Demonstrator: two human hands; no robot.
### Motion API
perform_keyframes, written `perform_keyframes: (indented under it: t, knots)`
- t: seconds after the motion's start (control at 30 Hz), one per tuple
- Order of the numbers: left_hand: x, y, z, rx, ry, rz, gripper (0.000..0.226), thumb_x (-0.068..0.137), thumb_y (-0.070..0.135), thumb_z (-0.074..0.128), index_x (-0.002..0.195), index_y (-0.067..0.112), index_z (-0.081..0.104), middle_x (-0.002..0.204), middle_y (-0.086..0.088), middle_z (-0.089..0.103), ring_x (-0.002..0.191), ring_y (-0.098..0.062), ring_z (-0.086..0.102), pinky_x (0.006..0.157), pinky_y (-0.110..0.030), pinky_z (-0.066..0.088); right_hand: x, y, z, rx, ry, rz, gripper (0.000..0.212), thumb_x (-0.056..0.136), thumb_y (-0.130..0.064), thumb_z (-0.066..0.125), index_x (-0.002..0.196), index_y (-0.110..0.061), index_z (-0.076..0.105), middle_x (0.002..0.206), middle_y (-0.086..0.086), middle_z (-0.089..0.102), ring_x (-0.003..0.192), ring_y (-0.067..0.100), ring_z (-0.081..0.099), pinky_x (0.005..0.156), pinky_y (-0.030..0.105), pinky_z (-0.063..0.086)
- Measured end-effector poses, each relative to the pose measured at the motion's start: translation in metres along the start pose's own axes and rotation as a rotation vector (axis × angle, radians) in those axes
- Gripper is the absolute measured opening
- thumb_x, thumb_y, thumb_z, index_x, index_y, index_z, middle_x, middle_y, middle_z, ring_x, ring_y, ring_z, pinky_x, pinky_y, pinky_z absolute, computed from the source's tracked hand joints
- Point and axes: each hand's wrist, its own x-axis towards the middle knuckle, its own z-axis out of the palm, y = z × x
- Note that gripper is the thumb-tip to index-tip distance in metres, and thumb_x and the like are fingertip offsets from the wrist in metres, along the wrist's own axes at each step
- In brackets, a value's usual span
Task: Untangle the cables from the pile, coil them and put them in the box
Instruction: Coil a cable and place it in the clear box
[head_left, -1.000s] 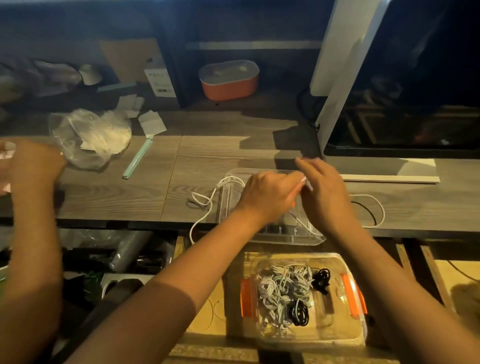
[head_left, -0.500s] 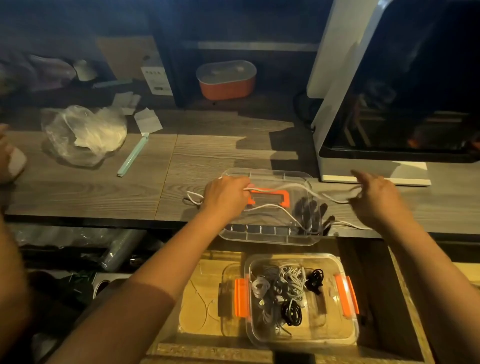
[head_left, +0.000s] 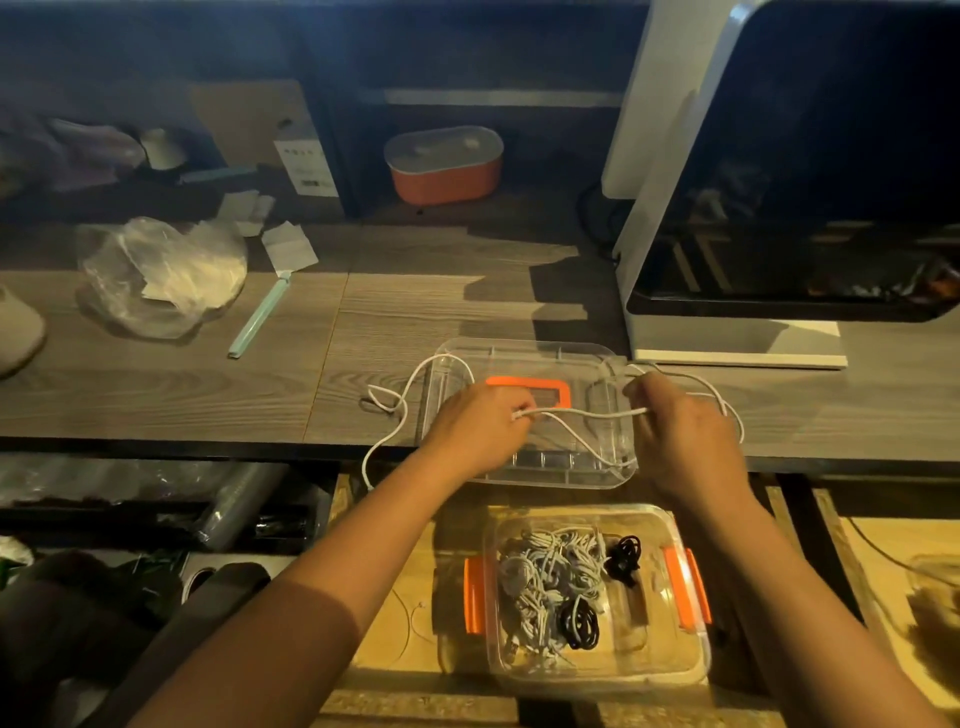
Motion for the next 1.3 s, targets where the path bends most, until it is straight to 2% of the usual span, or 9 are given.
perform_keyframes:
  t: [0.13,0.33,0.43,0.5,0.6,0.7,0.8,1.03,1.3]
  knots:
    - [-0.002,0.007,0.007,-0.552,-0.243,-0.057,0.03,0.101,0.017,0.038,0.119,0.008,0.061,0.119,-0.015,0.062,0.101,-0.022,0.059,0.087,-0.032,0.05,0.009,-0.001,-0.009,-0.001,-0.069,0.063,0.016,0.097,-0.016,0.043,0.104,-0.011,0.056,0.09,0.007,0.059,0.082,0.024,0.054,0.068,0.034,0.043]
    - [-0.008,0.043,-0.006,-1.119,-0.268,0.213,0.039,0.103,0.025,0.024,0.124,0.018,0.055,0.13,0.011,0.053,0.133,-0.01,0.039,0.111,-0.031,0.027,0.013,-0.011,0.002,-0.009,-0.399,0.114,0.026,0.1,-0.019,0.037,0.105,-0.006,0.059,0.104,0.016,0.064,0.094,0.028,0.061,0.085,0.043,0.05]
    - [0.0,0.07,-0.008,-1.29,-0.008,0.044,0.046,0.103,0.031,0.025,0.07,0.018,0.054,0.077,0.005,0.065,0.084,-0.015,0.062,0.079,-0.028,0.049,0.004,-0.035,0.009,0.007,-0.548,-0.043,0.031,0.101,-0.023,0.035,0.106,-0.005,0.06,0.11,0.017,0.064,0.1,0.03,0.059,0.087,0.041,0.047]
    - [0.011,0.074,-0.008,-1.376,0.211,-0.11,0.05,0.102,0.037,0.029,0.057,0.019,0.038,0.048,0.008,0.042,0.046,-0.008,0.041,0.045,-0.023,0.034,-0.005,-0.047,0.012,-0.017,-0.537,-0.123,0.031,0.1,-0.031,0.037,0.104,-0.01,0.058,0.109,0.016,0.064,0.099,0.031,0.059,0.08,0.037,0.046]
    - [0.019,0.055,-0.01,-0.885,0.483,-0.012,0.046,0.1,0.039,0.033,0.058,0.021,0.032,0.046,0.01,0.033,0.044,-0.006,0.03,0.049,-0.027,0.023,-0.013,-0.051,0.01,0.005,-0.495,-0.165,0.026,0.099,-0.033,0.042,0.107,-0.013,0.056,0.11,0.011,0.063,0.101,0.028,0.058,0.076,0.033,0.041]
    - [0.019,0.038,-0.016,-0.155,0.46,0.041,0.033,0.101,0.039,0.029,0.079,0.018,0.043,0.071,0.004,0.049,0.064,-0.015,0.045,0.061,-0.03,0.024,-0.012,-0.048,0.0,0.02,-0.373,-0.205,0.02,0.097,-0.026,0.046,0.105,-0.015,0.06,0.103,0.008,0.066,0.095,0.025,0.06,0.076,0.032,0.045]
    - [0.019,0.025,-0.016,0.129,0.367,0.018,0.039,0.103,0.039,0.024,0.103,0.013,0.052,0.098,-0.008,0.061,0.088,-0.026,0.056,0.068,-0.031,0.027,0.002,-0.039,-0.019,0.025,-0.251,-0.203,0.016,0.095,-0.023,0.052,0.1,-0.015,0.066,0.09,0.001,0.066,0.083,0.017,0.06,0.07,0.027,0.048]
    - [0.015,0.015,-0.02,0.112,0.126,0.077,0.037,0.104,0.034,0.023,0.103,0.015,0.054,0.099,-0.008,0.061,0.091,-0.027,0.057,0.069,-0.032,0.033,0.033,-0.032,-0.056,-0.186,-0.025,-0.137,0.021,0.086,-0.042,0.064,0.078,-0.023,0.058,0.071,-0.006,0.057,0.07,0.015,0.057,0.066,0.036,0.054]
    - [-0.011,0.021,-0.033,-0.081,-0.202,0.169,0.029,0.093,0.056,0.04,0.083,0.032,0.053,0.087,0.008,0.055,0.081,-0.013,0.051,0.066,-0.028,0.037,0.045,-0.035,-0.079,0.146,-0.186,-0.04,0.006,0.086,-0.028,0.064,0.082,-0.025,0.064,0.078,-0.005,0.059,0.075,0.009,0.055,0.058,0.024,0.044]
